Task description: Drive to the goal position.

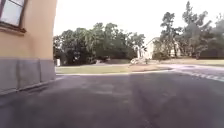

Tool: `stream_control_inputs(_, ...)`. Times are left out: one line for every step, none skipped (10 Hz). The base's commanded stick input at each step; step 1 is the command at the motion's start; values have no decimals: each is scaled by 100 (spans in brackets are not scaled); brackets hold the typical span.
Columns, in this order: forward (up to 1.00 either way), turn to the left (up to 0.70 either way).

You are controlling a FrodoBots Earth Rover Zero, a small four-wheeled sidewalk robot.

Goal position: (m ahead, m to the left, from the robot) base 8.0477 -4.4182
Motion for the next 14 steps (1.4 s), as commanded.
stream_control_inputs(70, 0)
stream_control_inputs(70, 0)
stream_control_inputs(70, 0)
stream_control_inputs(70, 0)
stream_control_inputs(70, 0)
stream_control_inputs(70, 0)
stream_control_inputs(70, 0)
stream_control_inputs(70, 0)
stream_control_inputs(70, 0)
stream_control_inputs(70, 0)
stream_control_inputs(70, 0)
stream_control_inputs(70, 0)
stream_control_inputs(70, 0)
stream_control_inputs(70, 0)
